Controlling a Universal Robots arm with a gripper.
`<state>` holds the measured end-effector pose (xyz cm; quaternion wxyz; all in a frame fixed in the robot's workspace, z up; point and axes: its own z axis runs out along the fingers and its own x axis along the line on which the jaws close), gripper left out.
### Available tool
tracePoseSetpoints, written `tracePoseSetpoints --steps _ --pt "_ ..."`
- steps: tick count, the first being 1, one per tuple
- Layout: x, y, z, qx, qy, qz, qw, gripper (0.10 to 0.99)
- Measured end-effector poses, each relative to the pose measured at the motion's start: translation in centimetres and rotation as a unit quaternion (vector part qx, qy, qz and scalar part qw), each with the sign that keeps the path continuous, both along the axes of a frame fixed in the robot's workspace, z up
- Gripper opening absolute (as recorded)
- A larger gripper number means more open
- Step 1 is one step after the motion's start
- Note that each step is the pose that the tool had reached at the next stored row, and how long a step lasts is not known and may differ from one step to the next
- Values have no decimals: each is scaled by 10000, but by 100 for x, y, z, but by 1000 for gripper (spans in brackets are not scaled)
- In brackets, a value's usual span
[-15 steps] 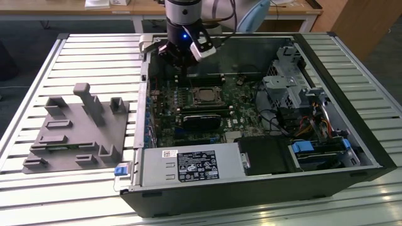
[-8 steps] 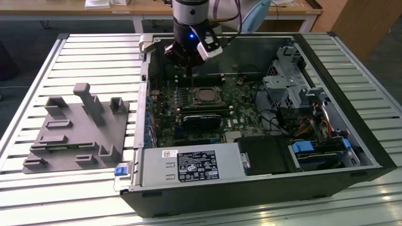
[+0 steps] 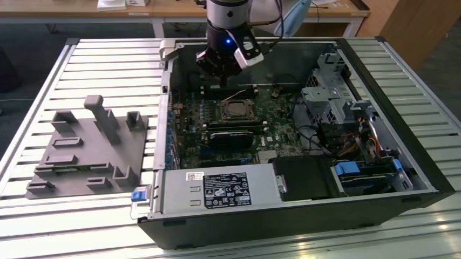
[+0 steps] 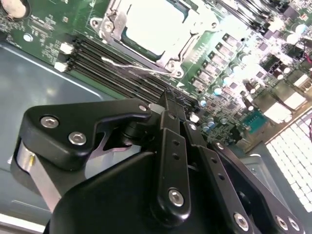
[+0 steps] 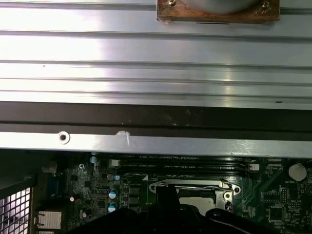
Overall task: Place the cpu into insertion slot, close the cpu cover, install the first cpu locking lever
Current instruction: 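Close the cpu cover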
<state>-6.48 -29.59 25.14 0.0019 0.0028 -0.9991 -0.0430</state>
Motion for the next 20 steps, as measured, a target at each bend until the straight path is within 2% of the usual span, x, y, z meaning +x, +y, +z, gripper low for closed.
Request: tracePoseSetpoints --steps 3,6,10,16,20 --pt "1 0 -1 34 0 0 10000 106" --pt "1 -18 -5 205 -1 0 9998 106" --pt "3 -36 -32 210 -1 0 9998 106" --pt "62 -36 -110 208 0 64 9998 106" --pt "84 -36 -130 207 2 74 9998 106"
